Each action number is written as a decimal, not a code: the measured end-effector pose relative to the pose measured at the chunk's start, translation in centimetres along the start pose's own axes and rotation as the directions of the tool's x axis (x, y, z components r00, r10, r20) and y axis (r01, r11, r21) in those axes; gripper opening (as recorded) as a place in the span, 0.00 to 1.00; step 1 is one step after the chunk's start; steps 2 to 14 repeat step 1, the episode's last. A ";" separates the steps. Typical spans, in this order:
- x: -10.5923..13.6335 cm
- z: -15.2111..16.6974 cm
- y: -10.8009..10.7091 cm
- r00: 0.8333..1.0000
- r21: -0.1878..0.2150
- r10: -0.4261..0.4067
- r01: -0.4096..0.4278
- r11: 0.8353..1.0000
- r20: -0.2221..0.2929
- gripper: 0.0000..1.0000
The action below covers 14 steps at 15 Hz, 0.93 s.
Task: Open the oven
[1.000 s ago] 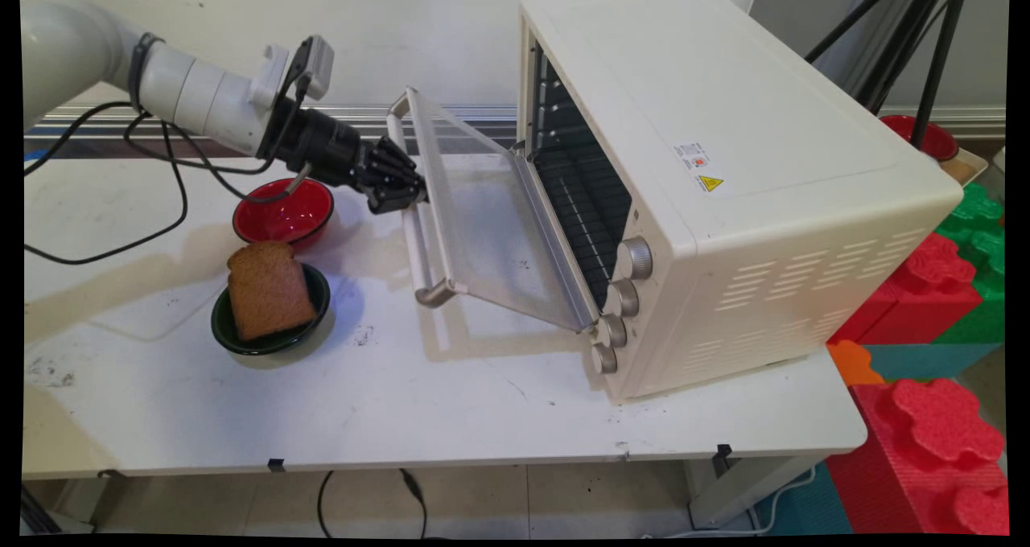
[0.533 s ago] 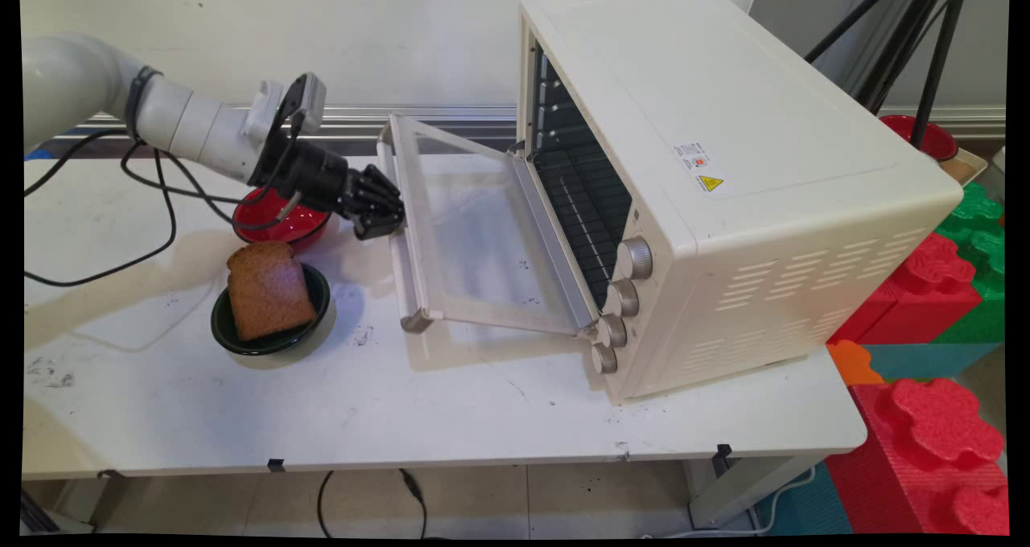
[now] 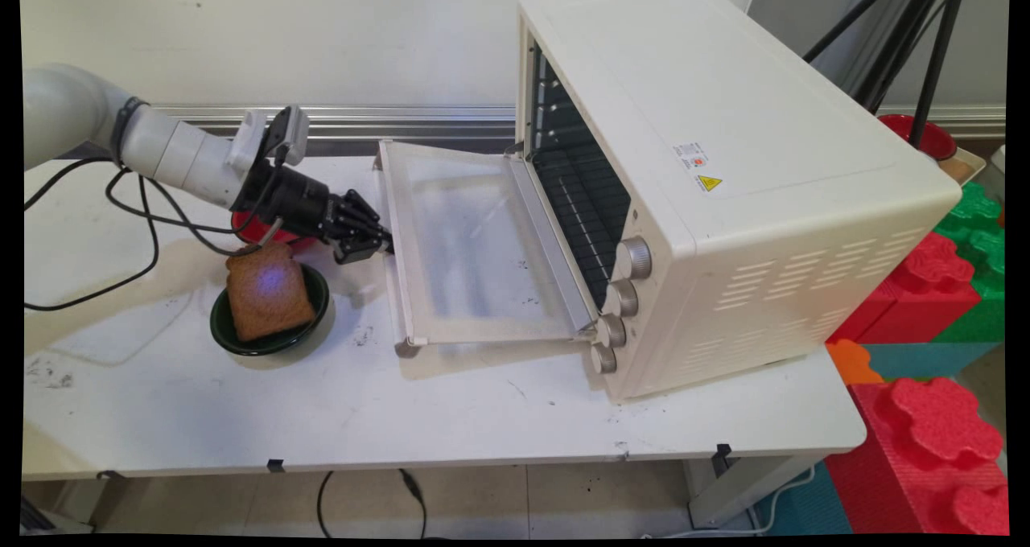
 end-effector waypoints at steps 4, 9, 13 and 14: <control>-0.4 -0.4 0.2 1.000 0.004 -0.005 0.005 1.000 -0.001 0.00; -0.4 -0.4 0.2 1.000 0.004 -0.005 0.005 1.000 -0.001 0.00; -0.4 -0.4 0.2 1.000 0.004 -0.005 0.005 1.000 -0.001 0.00; -0.4 -0.4 0.2 1.000 0.004 -0.005 0.005 1.000 -0.001 0.00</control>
